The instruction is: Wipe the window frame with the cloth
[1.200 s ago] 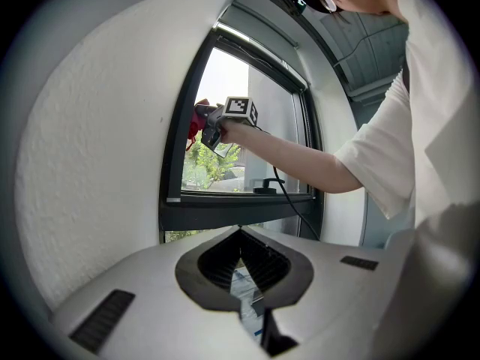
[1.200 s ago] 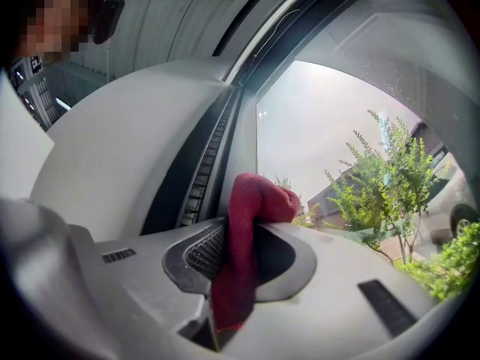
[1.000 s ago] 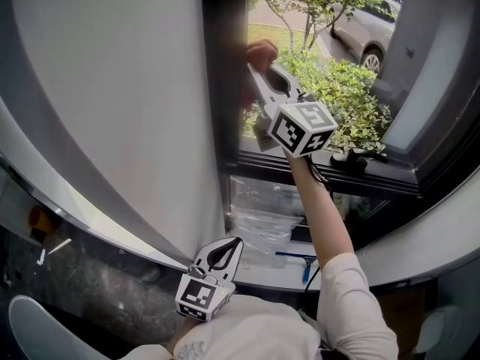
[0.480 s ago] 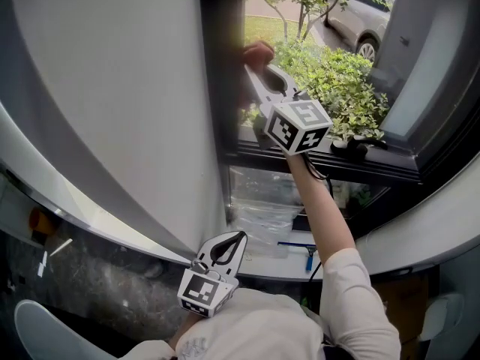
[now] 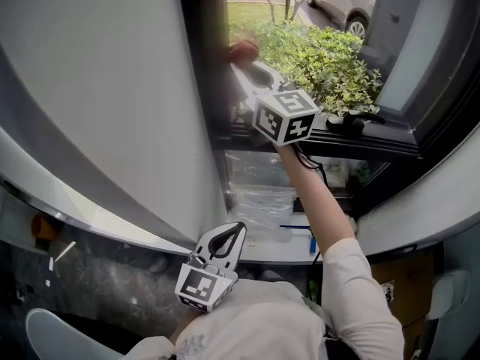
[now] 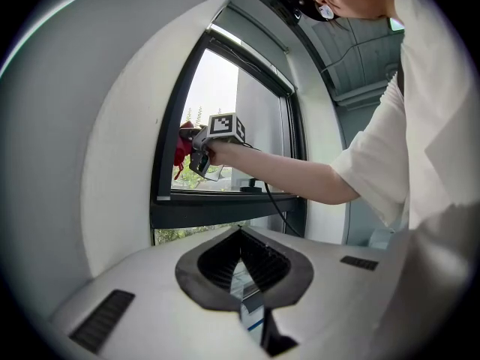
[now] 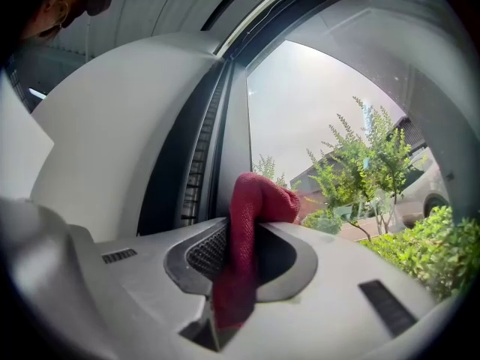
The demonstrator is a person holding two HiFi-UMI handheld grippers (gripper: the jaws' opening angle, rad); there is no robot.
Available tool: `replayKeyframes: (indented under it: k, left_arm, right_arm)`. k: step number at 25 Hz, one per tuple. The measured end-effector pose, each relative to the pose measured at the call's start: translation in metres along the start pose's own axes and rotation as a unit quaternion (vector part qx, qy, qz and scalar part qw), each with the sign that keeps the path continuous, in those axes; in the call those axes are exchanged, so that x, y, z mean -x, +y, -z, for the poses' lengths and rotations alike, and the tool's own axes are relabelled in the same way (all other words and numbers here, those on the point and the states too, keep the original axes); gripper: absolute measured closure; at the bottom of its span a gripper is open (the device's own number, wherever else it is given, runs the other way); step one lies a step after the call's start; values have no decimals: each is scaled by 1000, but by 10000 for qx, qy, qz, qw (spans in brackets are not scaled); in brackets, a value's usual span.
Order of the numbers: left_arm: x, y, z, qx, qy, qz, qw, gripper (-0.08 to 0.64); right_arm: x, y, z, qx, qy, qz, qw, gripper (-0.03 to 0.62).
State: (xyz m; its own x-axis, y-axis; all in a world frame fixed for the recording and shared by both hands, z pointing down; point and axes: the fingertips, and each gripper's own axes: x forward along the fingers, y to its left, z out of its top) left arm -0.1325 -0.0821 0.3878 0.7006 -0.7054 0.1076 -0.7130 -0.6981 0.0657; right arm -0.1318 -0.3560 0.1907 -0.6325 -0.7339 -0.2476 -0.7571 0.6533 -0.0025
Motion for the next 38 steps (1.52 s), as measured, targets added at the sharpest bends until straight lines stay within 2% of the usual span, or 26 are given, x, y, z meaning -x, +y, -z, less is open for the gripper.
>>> replayKeyframes:
  k: [11, 18, 28, 32, 35, 38]
  left_arm:
    - [2, 2, -4, 136, -63, -143, 9998, 551]
    - [0, 2, -4, 46, -84, -175, 9998, 552]
    - [1, 0, -9, 56, -153, -162, 9997, 552]
    - [1, -1, -7, 46, -99, -209, 9997, 551]
    - [-3, -6, -9, -13, -193, -80, 9998, 552]
    - [-6, -12, -11, 23, -175, 57, 9998, 551]
  right_arm:
    - [6, -1, 24, -15, 336, 141, 9993, 517]
    - [14, 1, 63, 87, 873, 113, 9961, 517]
    - [19, 1, 85, 311, 1293, 172, 9910, 518]
    - [26, 6, 106, 857, 1877, 89, 9784, 517]
    - [28, 6, 114, 1174, 2201, 68, 9684, 517]
    - [31, 7, 121, 1714, 2367, 152, 9562, 517]
